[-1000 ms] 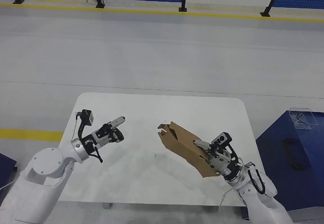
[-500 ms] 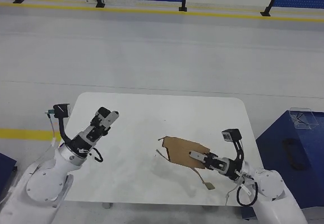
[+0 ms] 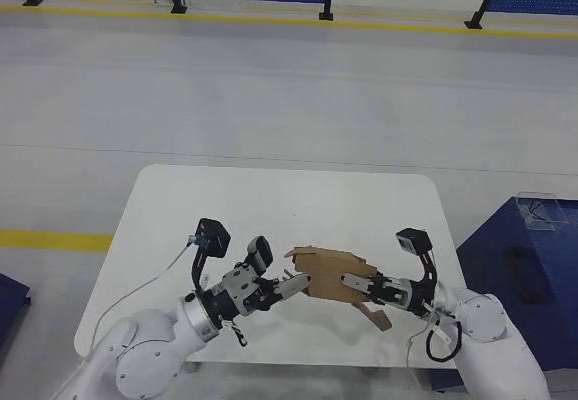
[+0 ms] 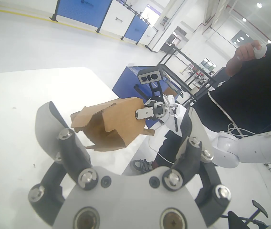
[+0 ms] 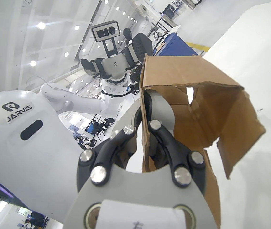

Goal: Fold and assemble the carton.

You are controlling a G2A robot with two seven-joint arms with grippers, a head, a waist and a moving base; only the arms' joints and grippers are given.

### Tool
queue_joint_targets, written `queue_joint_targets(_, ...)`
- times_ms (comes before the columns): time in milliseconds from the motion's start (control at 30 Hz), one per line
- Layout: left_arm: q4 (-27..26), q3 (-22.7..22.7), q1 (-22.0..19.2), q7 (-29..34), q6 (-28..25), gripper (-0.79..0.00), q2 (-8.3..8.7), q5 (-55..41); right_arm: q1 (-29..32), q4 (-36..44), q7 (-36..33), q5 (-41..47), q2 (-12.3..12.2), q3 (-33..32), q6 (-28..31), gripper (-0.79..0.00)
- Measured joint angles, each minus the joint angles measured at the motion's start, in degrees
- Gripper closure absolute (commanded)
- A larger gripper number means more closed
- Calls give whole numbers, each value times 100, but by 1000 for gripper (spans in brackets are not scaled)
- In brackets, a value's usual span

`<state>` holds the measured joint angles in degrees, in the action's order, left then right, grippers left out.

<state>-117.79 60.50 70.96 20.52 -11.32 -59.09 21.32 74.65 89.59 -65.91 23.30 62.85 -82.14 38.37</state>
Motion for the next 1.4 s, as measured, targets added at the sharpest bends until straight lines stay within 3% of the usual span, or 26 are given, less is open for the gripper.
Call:
queue_joint_targets(333, 234, -539, -446, 449, 15, -785, -155, -76, -110, -104, -212, 325, -92, 159, -212, 0)
queue_joint_targets(733, 107, -579, -510, 705, -281, -785, -225, -455, -230, -254, -228, 394, -150, 414, -228, 0)
queue_joint_targets(967, 182, -711, -625, 726, -125, -785, -296, -378, -226, -279, -367, 641, -173, 548, -391, 0)
queue_joint_targets(1133, -45, -251, -448, 152, 18, -785, -279, -328, -392, -453, -617, 1528, -172, 592, -1167, 0)
queue_joint_targets(1300, -326, 844, 168, -348, 423, -785, -177, -670, -711, -816, -1327, 2799, -159, 617, -2279, 0)
queue_joint_targets(1400, -274, 1408, 484, -85, 893, -785, -120, -908, -900, -1073, -1749, 3487, -145, 647, -3031, 0)
